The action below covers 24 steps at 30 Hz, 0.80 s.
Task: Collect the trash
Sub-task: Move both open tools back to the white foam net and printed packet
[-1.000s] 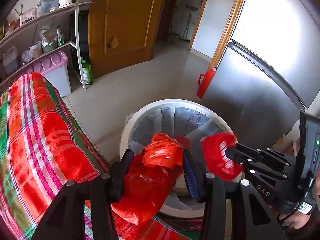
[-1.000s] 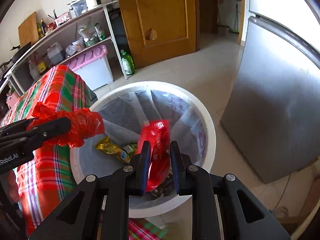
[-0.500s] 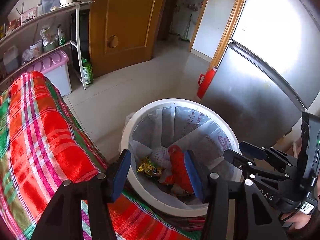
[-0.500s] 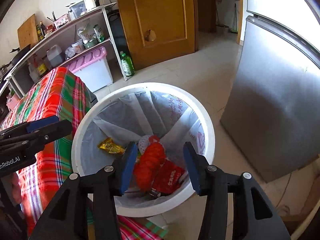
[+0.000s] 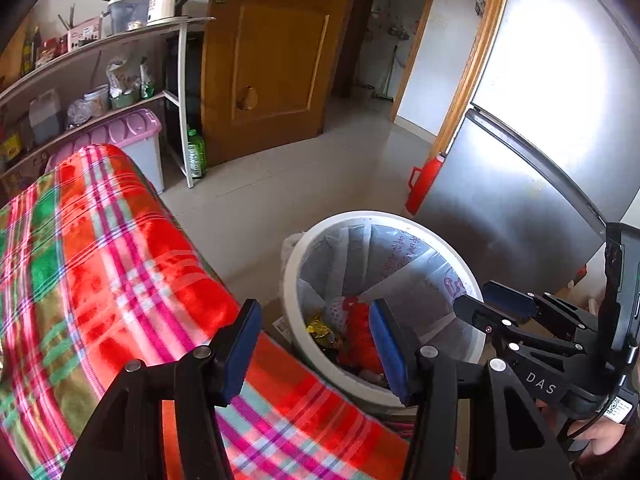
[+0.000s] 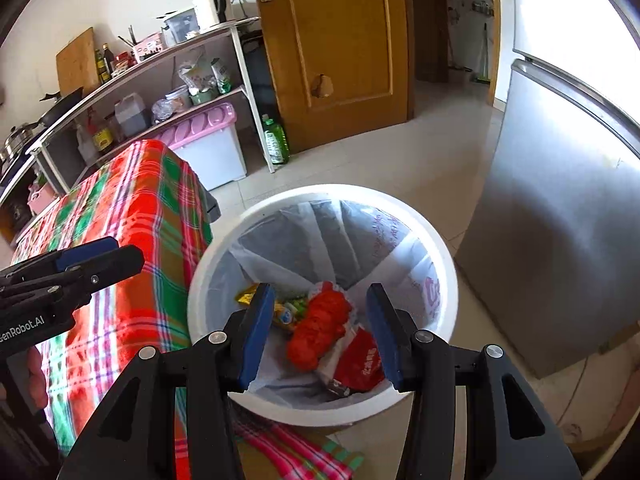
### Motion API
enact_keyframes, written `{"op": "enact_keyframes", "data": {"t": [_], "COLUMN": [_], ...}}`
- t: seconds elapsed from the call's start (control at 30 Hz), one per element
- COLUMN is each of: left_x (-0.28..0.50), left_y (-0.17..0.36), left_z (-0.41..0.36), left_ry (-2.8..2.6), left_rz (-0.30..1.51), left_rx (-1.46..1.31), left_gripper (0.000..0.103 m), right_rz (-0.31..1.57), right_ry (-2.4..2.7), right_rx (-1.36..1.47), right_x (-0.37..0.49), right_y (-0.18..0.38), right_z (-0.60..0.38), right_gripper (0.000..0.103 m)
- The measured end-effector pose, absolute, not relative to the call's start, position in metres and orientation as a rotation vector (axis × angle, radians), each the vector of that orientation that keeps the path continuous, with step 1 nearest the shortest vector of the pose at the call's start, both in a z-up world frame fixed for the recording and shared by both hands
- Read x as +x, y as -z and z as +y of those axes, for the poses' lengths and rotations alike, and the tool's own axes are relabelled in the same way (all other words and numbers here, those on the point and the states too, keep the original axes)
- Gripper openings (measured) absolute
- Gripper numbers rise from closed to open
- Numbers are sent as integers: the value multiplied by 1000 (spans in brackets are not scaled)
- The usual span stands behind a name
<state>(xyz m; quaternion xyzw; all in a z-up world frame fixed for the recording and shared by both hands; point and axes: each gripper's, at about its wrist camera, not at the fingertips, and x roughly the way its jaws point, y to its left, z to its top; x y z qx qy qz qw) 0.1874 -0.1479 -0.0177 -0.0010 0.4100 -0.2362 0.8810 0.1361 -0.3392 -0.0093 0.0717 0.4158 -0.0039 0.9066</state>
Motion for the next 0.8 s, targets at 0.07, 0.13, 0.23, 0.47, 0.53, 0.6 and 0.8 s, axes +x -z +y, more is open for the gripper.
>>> {"op": "enact_keyframes", "data": {"t": [0.07, 0.13, 0.23, 0.47, 0.53, 0.6, 0.8], "left_x": [186, 184, 180, 170, 166, 162, 146], "left_y": [15, 12, 6, -6, -7, -10, -14], "left_z": [-137, -126, -108, -61, -47, -36, 8], "left_ry": [474, 453, 412, 326, 304, 281, 195], "left_rz": [847, 842, 818, 785, 784, 772, 753], "left_rx": [-10, -18, -15, -42, -56, -54, -64], "left_gripper": [56, 56, 56, 57, 57, 57, 58], "right_rz": [852, 841, 830, 811, 803, 796, 780], "right_ry": [-7, -26, -42, -89, -109, -135, -227], "right_rx": [148, 143, 136, 131, 127, 115, 73], "right_x": [137, 136, 138, 142, 143, 144, 149], "right_y": [7, 5, 1, -6, -8, -12, -19], "right_z": [-333, -326, -314, -288, -278, -264, -217], "right_gripper": [49, 49, 49, 49, 49, 50, 50]}}
